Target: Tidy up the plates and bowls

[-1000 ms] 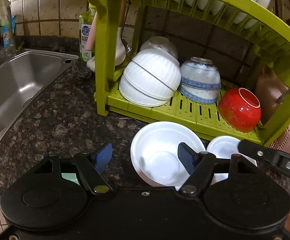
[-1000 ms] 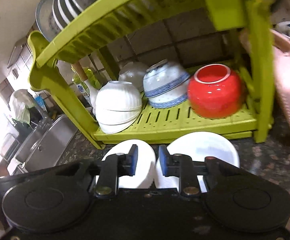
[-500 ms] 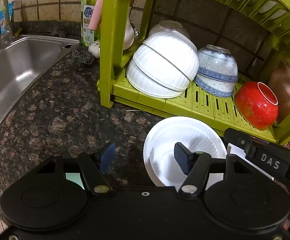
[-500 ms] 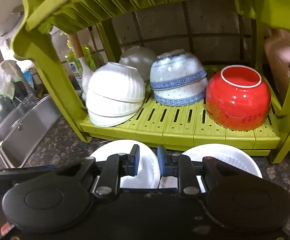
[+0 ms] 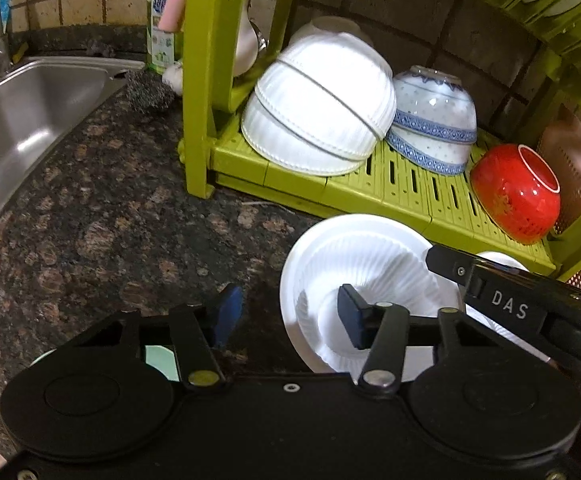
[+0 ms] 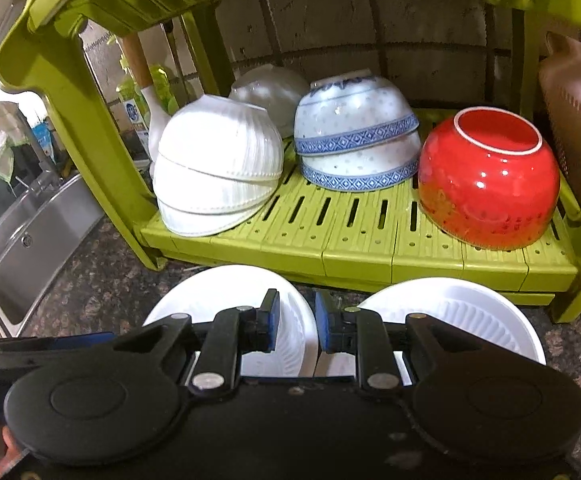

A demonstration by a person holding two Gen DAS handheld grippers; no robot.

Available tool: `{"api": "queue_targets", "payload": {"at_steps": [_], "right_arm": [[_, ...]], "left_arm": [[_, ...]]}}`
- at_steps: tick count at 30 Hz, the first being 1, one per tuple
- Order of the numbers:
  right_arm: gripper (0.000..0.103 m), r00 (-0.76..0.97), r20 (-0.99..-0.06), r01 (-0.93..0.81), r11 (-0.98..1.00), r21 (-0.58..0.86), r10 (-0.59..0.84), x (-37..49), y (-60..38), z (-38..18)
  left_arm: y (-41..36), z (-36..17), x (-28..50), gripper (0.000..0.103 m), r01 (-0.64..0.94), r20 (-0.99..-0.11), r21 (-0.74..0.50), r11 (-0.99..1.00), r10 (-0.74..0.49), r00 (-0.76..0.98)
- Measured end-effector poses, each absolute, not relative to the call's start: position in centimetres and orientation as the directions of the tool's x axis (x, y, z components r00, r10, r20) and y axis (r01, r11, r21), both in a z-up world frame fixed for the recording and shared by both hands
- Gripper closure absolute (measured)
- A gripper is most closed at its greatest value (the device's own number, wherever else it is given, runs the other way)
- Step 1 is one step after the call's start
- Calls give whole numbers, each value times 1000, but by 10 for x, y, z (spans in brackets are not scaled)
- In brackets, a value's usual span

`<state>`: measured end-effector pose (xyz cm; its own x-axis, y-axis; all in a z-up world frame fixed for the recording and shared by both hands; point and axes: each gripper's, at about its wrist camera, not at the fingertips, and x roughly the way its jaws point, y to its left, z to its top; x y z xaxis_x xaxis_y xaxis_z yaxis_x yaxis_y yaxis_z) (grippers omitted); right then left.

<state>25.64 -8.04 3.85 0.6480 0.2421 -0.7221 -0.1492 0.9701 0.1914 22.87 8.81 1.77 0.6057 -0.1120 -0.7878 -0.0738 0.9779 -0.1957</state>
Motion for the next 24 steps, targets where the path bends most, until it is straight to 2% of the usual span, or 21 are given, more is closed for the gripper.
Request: {"api": "queue_targets", "payload": {"at_steps": [1, 3, 9, 24], "right_arm": [[80, 644, -726, -147, 971, 190, 240, 257, -80, 37], [82, 633, -737, -145, 971, 188, 237, 259, -80, 33], [89, 617, -753, -149, 974, 170, 226, 260, -76, 26], [89, 661, -703, -194, 965, 179, 263, 236, -70, 51]], "left_arm": [[88, 17, 229, 49, -73, -790, -195, 978, -113, 602], [86, 14, 231, 58, -67, -797, -199, 978, -121, 592], [83, 10, 234, 71, -64, -807, -205, 977, -132, 576], [95, 32, 215, 71, -83, -759, -226, 971, -123, 639]]}}
